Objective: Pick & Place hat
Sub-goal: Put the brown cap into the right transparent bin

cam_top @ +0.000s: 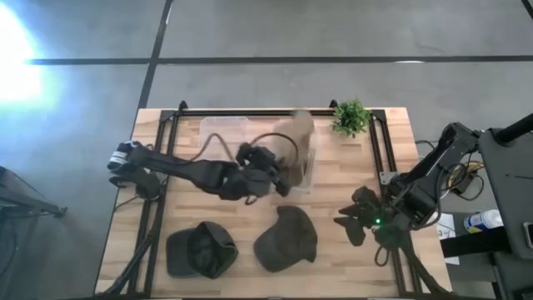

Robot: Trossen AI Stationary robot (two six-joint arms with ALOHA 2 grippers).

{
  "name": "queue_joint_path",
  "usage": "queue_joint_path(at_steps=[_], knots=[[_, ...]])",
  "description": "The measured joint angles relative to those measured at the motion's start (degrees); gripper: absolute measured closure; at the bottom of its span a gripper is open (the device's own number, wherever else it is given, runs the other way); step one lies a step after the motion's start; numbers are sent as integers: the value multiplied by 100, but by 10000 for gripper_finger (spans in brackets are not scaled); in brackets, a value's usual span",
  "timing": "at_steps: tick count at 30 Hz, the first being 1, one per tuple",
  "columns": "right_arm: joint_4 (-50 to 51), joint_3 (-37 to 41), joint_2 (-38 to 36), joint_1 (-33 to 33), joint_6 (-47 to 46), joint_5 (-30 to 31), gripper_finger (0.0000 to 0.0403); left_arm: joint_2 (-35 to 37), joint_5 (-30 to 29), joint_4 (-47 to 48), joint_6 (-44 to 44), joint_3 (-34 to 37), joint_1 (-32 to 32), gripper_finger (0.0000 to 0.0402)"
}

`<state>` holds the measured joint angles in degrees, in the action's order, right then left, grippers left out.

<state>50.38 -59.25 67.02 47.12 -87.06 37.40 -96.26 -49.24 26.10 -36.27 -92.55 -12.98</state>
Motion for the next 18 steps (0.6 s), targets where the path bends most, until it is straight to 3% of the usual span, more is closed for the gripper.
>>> queue_joint_path(at_steps=[6,13,15,18], knots=[[-6,77,61,-1,-151,-192,213,-526,92,1522,-357,-437,14,395],[-1,97,66,-1,-151,-202,213,-1009,1435,1653,-429,-1212,76,395],[-3,97,66,-1,-151,-198,213,-1063,1002,1605,-428,-1412,-15,395],[0,106,66,-1,-240,-184,213,-1060,-731,1619,253,-1776,-265,395]])
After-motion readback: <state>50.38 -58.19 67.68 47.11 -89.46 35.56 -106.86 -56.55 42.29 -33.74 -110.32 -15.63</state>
